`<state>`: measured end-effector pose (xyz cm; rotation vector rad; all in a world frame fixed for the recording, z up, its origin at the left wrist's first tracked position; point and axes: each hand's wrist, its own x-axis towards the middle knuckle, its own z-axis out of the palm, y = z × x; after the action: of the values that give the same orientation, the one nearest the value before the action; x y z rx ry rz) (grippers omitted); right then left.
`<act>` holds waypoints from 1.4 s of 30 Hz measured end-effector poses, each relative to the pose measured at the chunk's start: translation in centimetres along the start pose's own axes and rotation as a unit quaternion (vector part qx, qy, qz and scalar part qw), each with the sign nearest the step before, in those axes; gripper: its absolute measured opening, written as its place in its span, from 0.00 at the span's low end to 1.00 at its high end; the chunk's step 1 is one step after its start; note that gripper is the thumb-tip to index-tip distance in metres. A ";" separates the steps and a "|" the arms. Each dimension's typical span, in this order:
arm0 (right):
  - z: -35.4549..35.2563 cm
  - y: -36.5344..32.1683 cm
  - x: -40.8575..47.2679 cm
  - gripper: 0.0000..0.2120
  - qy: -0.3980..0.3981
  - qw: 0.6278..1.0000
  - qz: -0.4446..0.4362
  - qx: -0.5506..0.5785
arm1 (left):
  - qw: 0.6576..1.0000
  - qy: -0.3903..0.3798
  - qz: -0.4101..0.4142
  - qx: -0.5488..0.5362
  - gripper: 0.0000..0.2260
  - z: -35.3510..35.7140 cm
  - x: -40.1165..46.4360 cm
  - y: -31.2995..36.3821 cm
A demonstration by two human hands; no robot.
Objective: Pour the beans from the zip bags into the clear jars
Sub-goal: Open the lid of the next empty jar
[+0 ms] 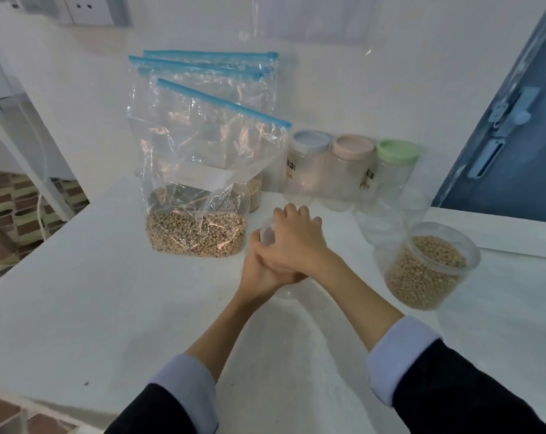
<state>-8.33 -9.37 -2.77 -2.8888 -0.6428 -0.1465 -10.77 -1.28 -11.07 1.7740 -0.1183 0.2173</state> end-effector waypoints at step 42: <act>-3.0 8.0 2.1 0.07 0.137 0.631 0.240 0.725 | 0.998 -0.044 -0.040 0.006 0.49 -2.5 -0.1 -0.8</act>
<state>-3.19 -16.22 -0.79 -1.2704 0.1565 0.0294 -10.90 1.32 -11.31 1.7967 -0.1105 0.0820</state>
